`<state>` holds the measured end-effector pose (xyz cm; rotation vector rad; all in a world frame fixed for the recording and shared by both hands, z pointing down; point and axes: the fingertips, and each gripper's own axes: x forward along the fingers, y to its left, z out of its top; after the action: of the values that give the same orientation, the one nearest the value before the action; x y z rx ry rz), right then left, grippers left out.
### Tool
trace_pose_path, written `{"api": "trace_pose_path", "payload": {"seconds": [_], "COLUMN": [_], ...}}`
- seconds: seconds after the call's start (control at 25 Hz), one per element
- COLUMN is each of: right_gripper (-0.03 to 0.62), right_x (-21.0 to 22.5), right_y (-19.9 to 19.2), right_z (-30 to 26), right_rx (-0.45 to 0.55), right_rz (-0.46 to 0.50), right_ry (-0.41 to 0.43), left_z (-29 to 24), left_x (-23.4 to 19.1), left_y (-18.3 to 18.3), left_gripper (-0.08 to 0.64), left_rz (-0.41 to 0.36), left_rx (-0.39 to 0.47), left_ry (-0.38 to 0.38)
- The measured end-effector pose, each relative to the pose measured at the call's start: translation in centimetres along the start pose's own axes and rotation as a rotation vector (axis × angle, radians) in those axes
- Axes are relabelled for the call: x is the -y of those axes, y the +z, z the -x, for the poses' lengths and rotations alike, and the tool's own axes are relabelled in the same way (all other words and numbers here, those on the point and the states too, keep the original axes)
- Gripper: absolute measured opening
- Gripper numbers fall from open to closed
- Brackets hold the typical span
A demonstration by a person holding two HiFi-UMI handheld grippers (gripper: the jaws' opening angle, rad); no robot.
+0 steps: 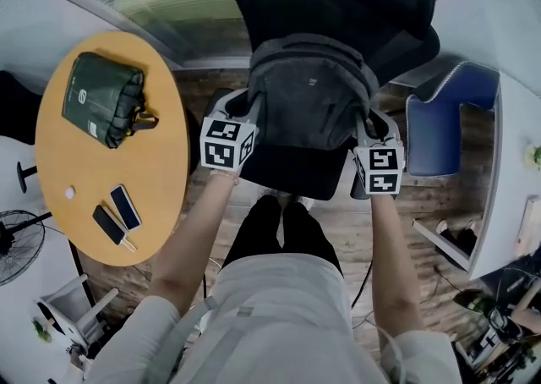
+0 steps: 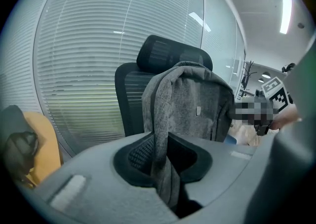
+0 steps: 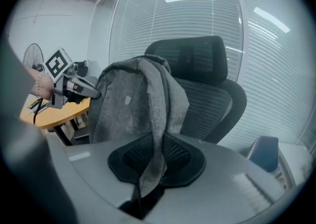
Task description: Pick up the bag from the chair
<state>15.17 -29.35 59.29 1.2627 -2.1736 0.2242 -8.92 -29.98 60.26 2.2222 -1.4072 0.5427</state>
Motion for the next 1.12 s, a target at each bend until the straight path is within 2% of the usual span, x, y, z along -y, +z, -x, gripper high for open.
{"api": "trace_pose_path", "payload": {"seconds": [1.12], "right_gripper": [0.052], "right_x": [-1.6], "right_y": [8.4], "right_z": [9.8], "right_rx": [0.091], "right_rz": [0.029], "right_ry": [-0.038], "left_z": [10.7], "left_x": [2.8], "left_y": [6.9], "left_gripper": [0.058], "left_rz": [-0.014], "left_rx": [0.107], "left_ry": [0.003]}}
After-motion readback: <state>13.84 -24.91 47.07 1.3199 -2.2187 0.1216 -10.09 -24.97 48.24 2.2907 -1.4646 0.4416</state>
